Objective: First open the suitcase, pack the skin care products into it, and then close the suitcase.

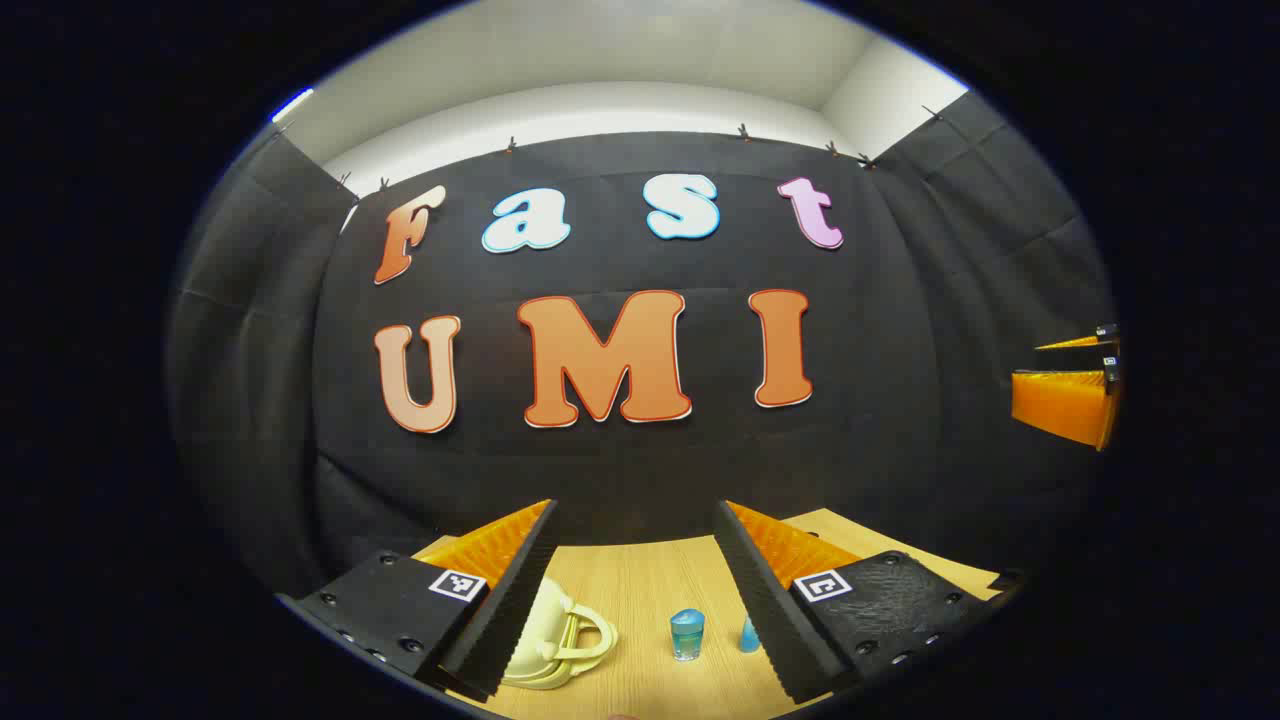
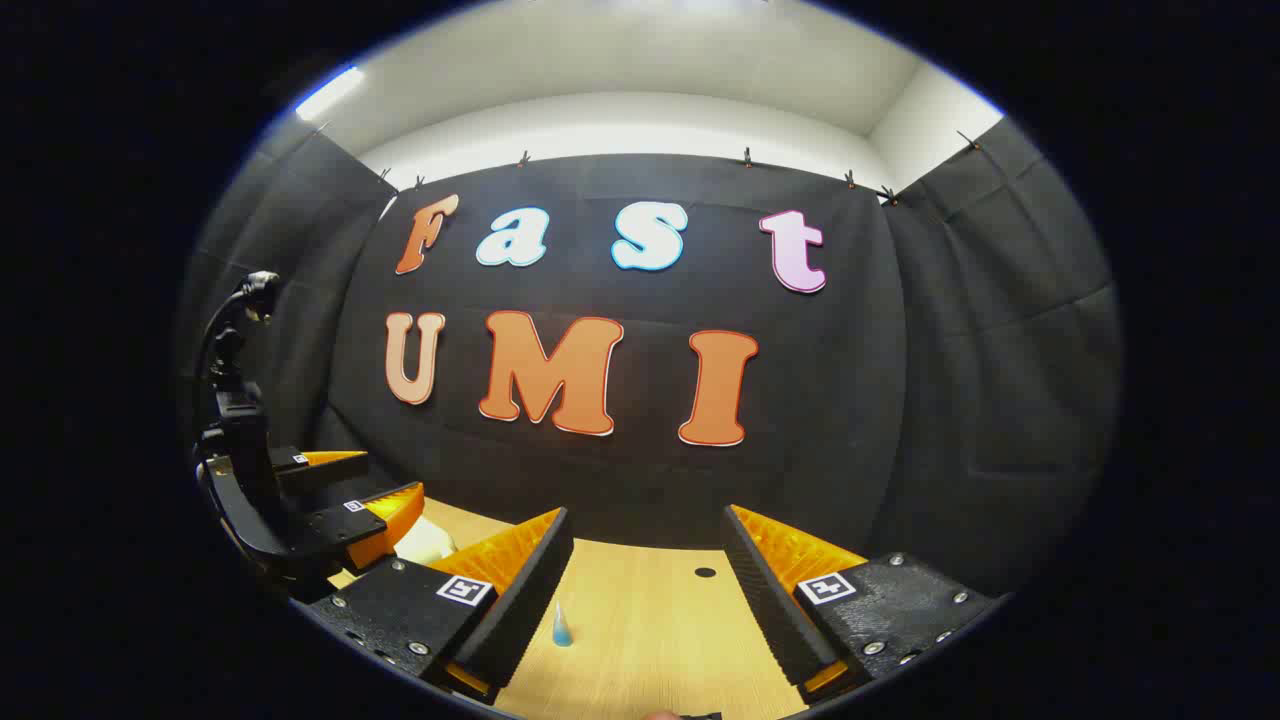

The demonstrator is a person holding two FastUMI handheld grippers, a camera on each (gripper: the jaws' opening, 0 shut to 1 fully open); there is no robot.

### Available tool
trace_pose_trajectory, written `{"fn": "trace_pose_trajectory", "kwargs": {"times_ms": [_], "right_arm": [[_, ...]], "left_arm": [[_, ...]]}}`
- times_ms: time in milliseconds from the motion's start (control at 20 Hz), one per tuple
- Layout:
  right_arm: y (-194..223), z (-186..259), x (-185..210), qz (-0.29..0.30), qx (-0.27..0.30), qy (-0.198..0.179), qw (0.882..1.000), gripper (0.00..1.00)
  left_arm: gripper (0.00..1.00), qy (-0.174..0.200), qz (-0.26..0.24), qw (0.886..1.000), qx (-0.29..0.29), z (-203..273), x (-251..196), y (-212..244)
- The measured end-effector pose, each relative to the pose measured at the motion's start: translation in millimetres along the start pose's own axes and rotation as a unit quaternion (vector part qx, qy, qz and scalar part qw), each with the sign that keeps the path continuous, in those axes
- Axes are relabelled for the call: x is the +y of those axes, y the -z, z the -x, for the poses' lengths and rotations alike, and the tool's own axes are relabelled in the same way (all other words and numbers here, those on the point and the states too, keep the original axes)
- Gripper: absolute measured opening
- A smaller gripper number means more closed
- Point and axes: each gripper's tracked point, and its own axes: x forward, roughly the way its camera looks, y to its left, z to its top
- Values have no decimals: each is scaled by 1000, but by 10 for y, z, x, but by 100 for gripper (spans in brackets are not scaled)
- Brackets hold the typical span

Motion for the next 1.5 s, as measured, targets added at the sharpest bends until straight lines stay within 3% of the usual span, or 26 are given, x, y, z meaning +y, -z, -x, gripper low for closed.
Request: {"fn": "trace_pose_trajectory", "kwargs": {"times_ms": [150, 350, 550, 850, 1000, 1050, 1200, 1500], "right_arm": [[122, 52, 111, 3, 32, -4, 999, 95], [89, 57, 110, 23, 36, -7, 999, 99], [74, 46, 280, 30, 28, -30, 999, 96], [379, -192, 591, 25, 45, -80, 995, 96], [369, -408, 602, 24, 30, -98, 994, 95], [387, -478, 610, 18, 27, -103, 994, 96], [420, -711, 552, 5, 25, -113, 993, 95], [606, -1009, 450, -14, 32, -133, 991, 95]], "left_arm": [[96, 13, 12, 1000, -1, 40, 56, -24], [99, 2, 11, 1000, -14, 174, 264, -157], [99, -15, 30, 999, -13, 262, 429, -204], [99, -53, 30, 998, -20, 159, 614, -243], [100, -44, 37, 998, -17, 31, 489, -237], [100, -38, 31, 999, -17, -20, 437, -235], [100, -68, -3, 997, -20, -171, 496, -156], [98, -72, -87, 993, 28, -400, 417, 407]]}}
